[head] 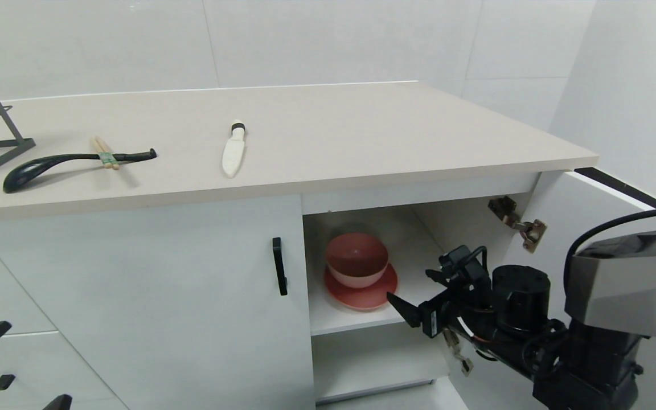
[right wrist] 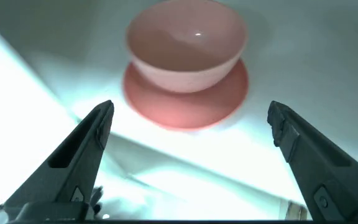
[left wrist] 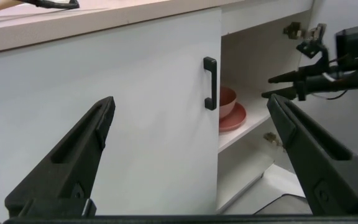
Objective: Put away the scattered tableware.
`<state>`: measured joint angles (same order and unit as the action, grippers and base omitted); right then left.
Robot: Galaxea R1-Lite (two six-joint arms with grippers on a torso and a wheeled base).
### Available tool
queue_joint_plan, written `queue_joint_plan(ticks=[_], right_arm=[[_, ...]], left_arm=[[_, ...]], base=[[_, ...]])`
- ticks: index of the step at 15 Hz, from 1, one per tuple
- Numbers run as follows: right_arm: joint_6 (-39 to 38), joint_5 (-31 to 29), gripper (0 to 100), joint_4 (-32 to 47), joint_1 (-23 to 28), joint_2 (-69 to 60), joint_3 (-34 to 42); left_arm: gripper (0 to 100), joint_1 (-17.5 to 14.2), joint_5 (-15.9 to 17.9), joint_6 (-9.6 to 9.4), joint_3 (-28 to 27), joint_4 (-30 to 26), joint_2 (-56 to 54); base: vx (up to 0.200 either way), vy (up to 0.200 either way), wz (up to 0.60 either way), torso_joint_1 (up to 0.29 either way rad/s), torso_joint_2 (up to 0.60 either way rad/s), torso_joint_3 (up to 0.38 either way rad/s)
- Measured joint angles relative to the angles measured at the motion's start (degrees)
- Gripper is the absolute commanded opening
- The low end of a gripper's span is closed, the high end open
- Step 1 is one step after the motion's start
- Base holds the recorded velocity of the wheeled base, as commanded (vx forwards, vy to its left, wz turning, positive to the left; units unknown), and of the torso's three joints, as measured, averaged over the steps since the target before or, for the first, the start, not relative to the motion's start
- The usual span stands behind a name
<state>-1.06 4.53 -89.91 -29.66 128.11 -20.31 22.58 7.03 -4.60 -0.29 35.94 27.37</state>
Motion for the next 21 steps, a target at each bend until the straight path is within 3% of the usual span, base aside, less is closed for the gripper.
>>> queue_joint_plan(ticks=[2,5,8,15,21], right_arm=[[1.17,-0.09,100,-0.06,-1.34,-5.73,4.94],[2.26,-0.16,100,-0.04,-2.0,-14.17,11.74],[2.69,-0.16,100,-0.01,-1.97,-24.92,18.01],[3.13,-0.46,100,6.34,-1.04,-42.39,20.26],[5.24,-1.08,100,17.08,0.87,-53.38,20.31]], left_arm=[[100,0.0,-0.01,0.06,0.09,-0.13,-0.28],[100,0.0,-0.01,3.21,0.2,-0.2,-1.02],[100,-0.84,0.0,4.44,0.27,-0.59,-1.66],[100,-1.61,-0.01,4.27,0.32,-2.88,-1.93],[100,-4.45,-0.11,3.34,0.27,-9.36,-5.62]], base=[[0.0,0.0,0.0,0.0,0.0,0.0],[0.0,0.0,0.0,0.0,0.0,0.0],[0.0,0.0,0.0,0.0,0.0,0.0],[0.0,0.0,0.0,0.0,0.0,0.0],[-0.2,0.0,0.0,0.005,0.01,0.002]])
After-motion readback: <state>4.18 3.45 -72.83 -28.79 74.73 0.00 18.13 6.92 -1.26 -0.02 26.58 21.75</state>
